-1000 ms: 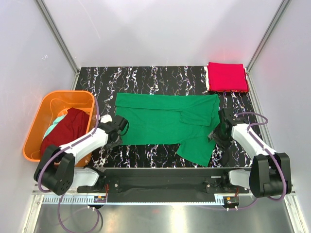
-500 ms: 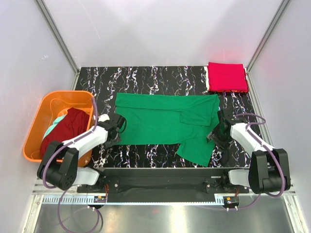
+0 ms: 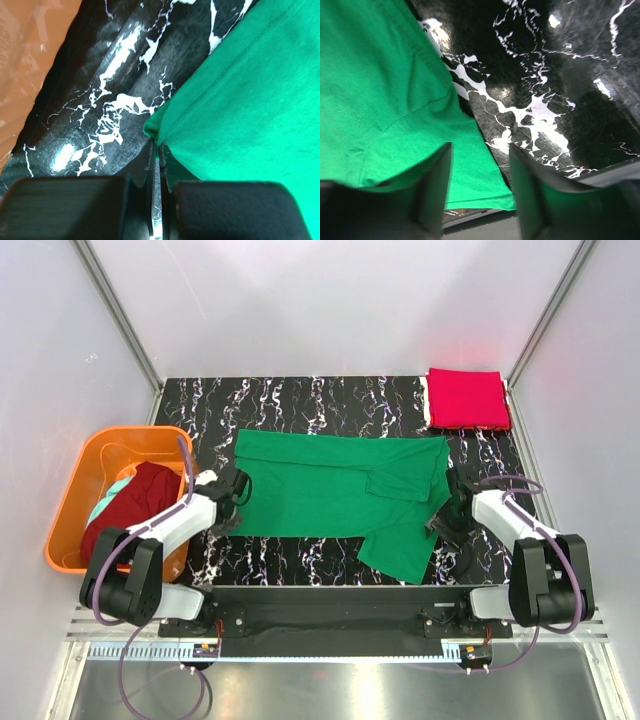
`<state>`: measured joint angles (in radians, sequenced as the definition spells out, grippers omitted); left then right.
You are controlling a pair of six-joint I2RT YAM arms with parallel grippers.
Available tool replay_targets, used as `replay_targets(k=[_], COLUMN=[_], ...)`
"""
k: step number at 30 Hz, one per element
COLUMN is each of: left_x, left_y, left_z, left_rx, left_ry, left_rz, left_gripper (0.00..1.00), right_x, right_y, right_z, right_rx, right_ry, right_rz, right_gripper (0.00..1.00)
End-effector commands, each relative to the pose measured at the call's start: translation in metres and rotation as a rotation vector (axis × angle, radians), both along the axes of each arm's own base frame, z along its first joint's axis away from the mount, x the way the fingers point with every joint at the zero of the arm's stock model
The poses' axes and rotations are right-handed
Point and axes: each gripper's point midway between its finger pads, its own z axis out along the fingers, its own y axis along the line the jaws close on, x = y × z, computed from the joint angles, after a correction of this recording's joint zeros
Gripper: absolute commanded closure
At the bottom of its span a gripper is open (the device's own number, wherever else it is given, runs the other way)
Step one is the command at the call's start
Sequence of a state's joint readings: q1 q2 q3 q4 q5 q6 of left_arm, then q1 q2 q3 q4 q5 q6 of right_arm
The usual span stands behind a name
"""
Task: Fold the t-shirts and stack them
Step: Fold the tshirt
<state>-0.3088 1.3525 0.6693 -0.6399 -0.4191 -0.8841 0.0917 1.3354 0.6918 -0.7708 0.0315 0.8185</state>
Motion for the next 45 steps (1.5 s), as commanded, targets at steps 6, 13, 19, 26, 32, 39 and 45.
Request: replay_targets(k=[6, 13, 19, 26, 32, 39, 45], left_x=[0.007, 0.005, 0.006, 0.007, 0.004, -0.008, -0.021], left_y=[0.004, -0.002, -0.005, -0.006, -0.010, -0.020, -0.022], left_z=[0.001, -0.001, 0.003, 0.008, 0.011, 0.018, 0.024], left_rx=[0.004, -0.033, -0.054, -0.066, -0.092, -0.123, -0.144], left_ry=[-0.014, -0.029, -0.042, -0.067, -0.081, -0.104, -0.130], left_rz=[0.012, 0.005, 0.000, -0.004, -0.012, -0.020, -0.007], left_gripper=[0.99, 0.98, 0.98, 0.98, 1.00, 1.00, 1.00], right_x=[-0.014, -0.005, 0.006, 0.005, 0.004, -0.020, -0.030], right_y=[0.010, 0.016, 0.020, 0.020, 0.014, 0.014, 0.013], right_z=[0.000, -0.005, -0.013, -0.026, -0.007, 0.024, 0.036], right_rx=[0.057, 0.079, 0.093, 0.095, 0.075, 0.100, 0.109], right_ry=[0.007, 0.026, 0.004, -0.012, -0.088, -0.153, -0.193], right_rz=[-0.012, -0.010, -0.074, -0.154, -0.128, -0.143, -0.110], right_gripper=[0.50, 0.50, 0.53, 0.77, 1.00, 1.00, 1.00])
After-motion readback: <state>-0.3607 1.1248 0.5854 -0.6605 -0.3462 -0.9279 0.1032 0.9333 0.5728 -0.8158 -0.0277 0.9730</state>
